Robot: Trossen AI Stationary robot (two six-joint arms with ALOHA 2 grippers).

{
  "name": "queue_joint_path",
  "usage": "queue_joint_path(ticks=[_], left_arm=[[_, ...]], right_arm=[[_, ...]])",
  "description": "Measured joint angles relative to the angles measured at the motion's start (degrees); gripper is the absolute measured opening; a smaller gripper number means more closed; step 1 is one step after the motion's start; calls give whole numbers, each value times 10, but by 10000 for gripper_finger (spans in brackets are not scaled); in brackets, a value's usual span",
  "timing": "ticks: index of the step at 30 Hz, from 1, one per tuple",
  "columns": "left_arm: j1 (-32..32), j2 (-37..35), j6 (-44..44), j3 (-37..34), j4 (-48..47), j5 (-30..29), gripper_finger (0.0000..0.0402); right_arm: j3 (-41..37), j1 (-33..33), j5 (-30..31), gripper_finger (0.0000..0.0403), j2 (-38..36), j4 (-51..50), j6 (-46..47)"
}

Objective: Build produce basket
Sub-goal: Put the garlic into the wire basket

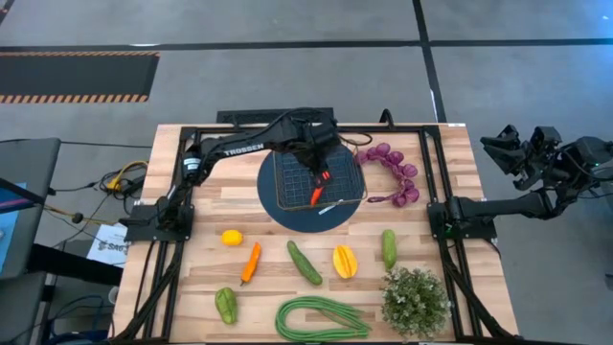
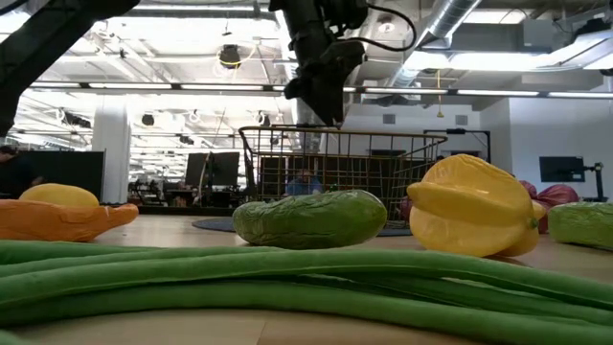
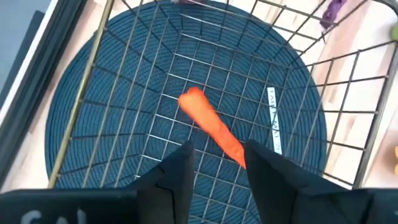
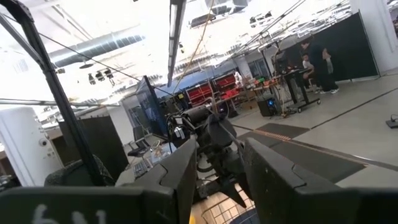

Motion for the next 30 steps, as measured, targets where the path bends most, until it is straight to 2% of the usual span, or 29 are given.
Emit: queue_joint_path(ticks=[7, 11, 30], left_arm=[[0, 0, -8, 6, 2, -4, 55], [0, 0, -27, 6, 1, -10, 32], [0, 0, -48, -11, 20, 2, 28]], right_arm=[[0, 0, -1, 157, 0, 0, 0], [0, 0, -1, 156, 0, 0, 0], [0, 0, -1, 161, 0, -2, -1]])
